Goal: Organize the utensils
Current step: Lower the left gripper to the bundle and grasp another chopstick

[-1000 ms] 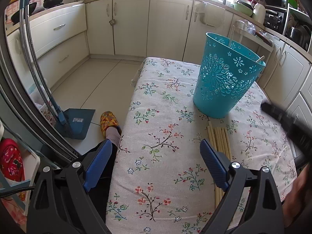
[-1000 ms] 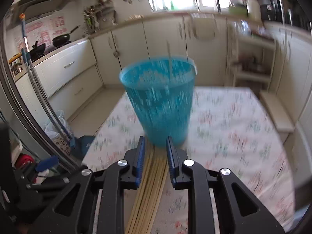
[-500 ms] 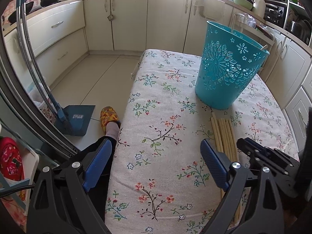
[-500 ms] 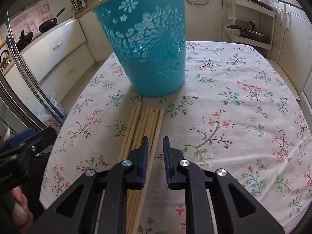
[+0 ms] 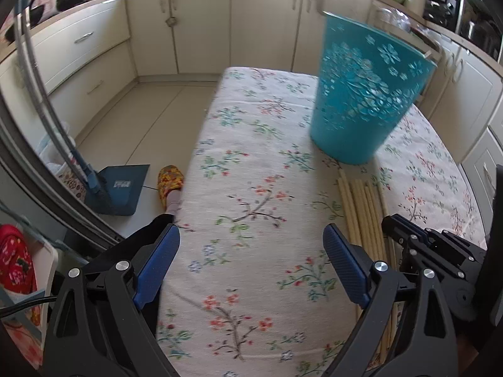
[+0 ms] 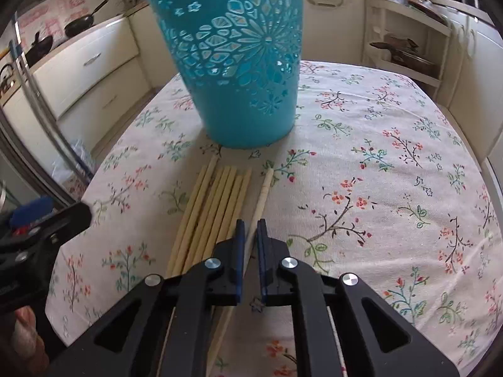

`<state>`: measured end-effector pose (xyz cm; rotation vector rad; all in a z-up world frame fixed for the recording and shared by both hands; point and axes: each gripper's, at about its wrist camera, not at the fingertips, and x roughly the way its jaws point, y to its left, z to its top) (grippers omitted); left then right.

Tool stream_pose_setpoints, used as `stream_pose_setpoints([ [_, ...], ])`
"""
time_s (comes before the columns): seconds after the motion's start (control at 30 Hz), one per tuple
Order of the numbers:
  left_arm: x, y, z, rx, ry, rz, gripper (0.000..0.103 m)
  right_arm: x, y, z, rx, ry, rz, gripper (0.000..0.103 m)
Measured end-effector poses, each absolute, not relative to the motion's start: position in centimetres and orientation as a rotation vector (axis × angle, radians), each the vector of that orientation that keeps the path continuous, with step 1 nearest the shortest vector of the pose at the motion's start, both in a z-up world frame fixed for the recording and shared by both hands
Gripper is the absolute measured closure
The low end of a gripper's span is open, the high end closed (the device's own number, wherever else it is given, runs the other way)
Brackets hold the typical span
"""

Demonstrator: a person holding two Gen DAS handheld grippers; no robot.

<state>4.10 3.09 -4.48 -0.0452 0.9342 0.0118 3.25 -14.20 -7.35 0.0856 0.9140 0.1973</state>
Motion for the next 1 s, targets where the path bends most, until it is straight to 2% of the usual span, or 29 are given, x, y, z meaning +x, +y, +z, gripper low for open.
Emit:
stream_pose_setpoints([
  [0.37, 7.3, -1.9, -7.0, 0.036, 1.002, -0.049, 0.014, 1.6, -17.0, -7.9, 0.188, 0.890, 0.241, 0.098],
  [0.83, 9.2, -2.7, -8.6, 0.072, 1.029, -0.031, 0.015, 1.8, -17.1, -7.8, 0.178, 0.892, 0.250, 0.098],
  [0.9, 9.2, -2.8, -8.5, 0.074, 1.023, -0.045, 0.019, 1.8, -16.9, -7.7, 0.157, 0.895, 0.245, 0.098],
  [0.97, 9.1, -2.8, -8.4, 0.066, 1.009, -0.061, 0.036, 1.9, -16.6, -7.6, 0.121, 0.896, 0.230, 0.098],
  [1.0, 9.1, -2.9, -8.3, 0.066, 1.003, -0.067, 0.041, 2.0, -16.5, -7.5, 0.109, 0.900, 0.222, 0.098],
])
